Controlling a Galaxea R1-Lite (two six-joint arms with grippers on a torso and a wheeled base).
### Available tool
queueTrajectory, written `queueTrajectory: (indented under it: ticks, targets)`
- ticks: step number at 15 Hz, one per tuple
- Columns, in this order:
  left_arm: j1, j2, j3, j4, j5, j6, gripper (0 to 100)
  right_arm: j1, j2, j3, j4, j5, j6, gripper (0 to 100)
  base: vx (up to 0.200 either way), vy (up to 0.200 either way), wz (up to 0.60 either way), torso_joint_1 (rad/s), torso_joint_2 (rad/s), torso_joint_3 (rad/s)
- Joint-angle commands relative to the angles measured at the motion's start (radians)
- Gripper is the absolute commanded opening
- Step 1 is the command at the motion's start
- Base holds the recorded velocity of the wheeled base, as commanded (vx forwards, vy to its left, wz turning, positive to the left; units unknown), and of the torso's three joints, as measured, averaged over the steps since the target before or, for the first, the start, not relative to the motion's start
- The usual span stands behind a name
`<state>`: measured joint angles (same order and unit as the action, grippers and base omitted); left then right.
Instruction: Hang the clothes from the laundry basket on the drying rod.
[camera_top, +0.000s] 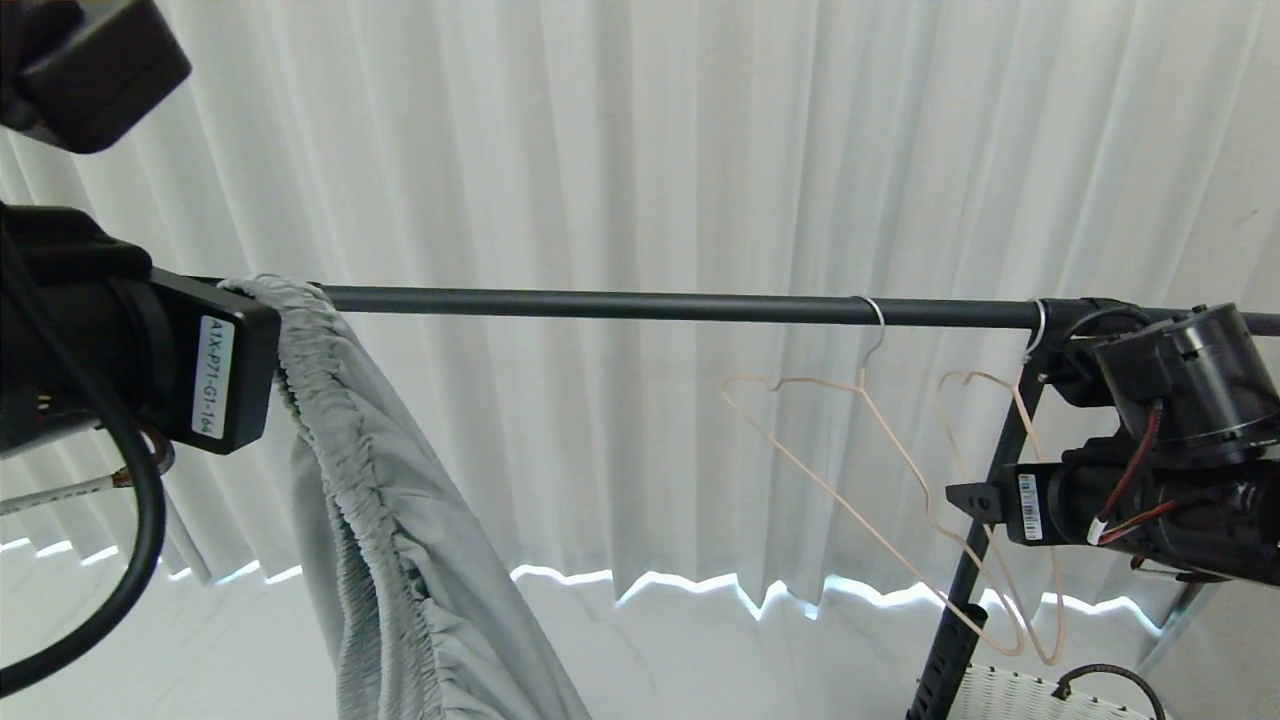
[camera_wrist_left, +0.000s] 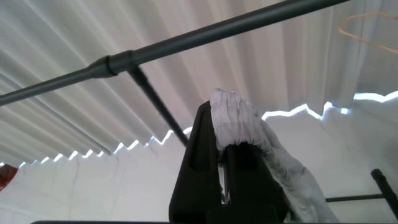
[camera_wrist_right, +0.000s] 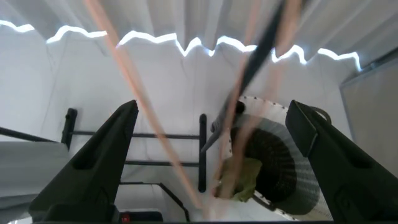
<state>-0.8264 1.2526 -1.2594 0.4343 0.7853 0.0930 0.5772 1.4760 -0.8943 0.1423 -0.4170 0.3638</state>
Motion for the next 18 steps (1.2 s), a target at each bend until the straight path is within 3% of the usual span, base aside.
queueTrajectory:
  ticks: [1, 8, 12, 18]
  targets:
    - [0.0, -0.002, 0.0, 0.0, 0.0, 0.001, 0, -0.002, 0.0, 0.003, 0.002, -0.002, 0.001, 100, 0.0, 0.0, 0.0, 0.0, 0.0, 0.0]
    - [0.0, -0.004, 0.0, 0.0, 0.0, 0.001, 0, -0.01, 0.004, 0.009, 0.008, -0.005, 0.035, 100, 0.0, 0.0, 0.0, 0.0, 0.0, 0.0]
    - [0.0, -0.005, 0.005, 0.0, 0.0, 0.001, 0, -0.027, 0.01, 0.02, 0.06, -0.008, 0.106, 100, 0.0, 0.0, 0.0, 0.0, 0.0, 0.0]
    - [0.0, -0.01, 0.005, 0.0, 0.0, 0.001, 0, -0.051, 0.024, 0.018, 0.066, -0.008, 0.118, 100, 0.0, 0.0, 0.0, 0.0, 0.0, 0.0]
